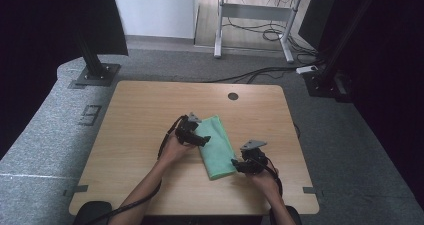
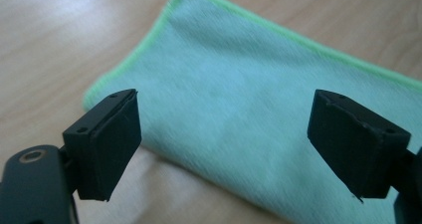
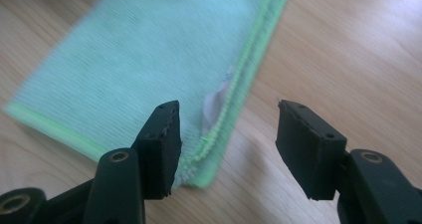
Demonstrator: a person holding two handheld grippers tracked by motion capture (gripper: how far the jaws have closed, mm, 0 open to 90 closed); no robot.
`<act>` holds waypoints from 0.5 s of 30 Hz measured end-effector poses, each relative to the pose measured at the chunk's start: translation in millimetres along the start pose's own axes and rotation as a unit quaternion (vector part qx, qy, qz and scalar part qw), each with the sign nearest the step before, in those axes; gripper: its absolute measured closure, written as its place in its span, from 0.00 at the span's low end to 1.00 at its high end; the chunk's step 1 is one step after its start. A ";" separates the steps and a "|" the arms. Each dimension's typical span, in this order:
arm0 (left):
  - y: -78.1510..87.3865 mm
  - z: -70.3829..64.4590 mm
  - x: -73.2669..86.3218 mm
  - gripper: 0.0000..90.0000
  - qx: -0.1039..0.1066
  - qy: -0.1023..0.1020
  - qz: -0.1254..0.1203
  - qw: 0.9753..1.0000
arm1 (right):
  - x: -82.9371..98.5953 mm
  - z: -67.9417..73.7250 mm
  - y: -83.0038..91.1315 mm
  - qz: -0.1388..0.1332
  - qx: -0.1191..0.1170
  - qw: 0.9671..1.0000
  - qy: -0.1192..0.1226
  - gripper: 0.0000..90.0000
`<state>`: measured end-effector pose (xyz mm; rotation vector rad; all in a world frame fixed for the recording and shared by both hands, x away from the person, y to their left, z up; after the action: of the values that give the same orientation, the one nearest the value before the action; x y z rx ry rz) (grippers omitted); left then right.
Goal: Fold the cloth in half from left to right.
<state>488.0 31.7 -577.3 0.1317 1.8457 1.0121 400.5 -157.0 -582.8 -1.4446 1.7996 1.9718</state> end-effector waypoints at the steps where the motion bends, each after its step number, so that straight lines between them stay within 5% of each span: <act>1: 0.0 0.0 0.0 0.14 0.000 0.000 0.000 1.000 | 0.0 0.0 0.0 0.000 0.000 1.000 0.000 0.47; 9: 0.1 -15.1 25.8 0.10 0.007 0.002 0.017 1.000 | 12.8 -5.5 -9.4 0.020 -0.001 1.000 -0.004 0.43; 15: -6.9 -11.8 36.8 0.08 -0.017 -0.001 0.034 0.999 | 15.2 -6.6 -10.2 0.015 -0.015 1.000 -0.016 0.44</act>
<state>462.2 38.6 -606.1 0.1753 1.8306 1.0891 402.4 -167.0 -599.5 -1.3945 1.7960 2.0328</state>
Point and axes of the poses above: each handheld gripper's, and its own axes: y roughly backward along the jaws, x roughly out of its underside, z roughly to its left, the point moved 8 cm from there along -y, roughly forward along the jaws, and after that the axes turned 9 degrees about x, right-handed, at the moved point
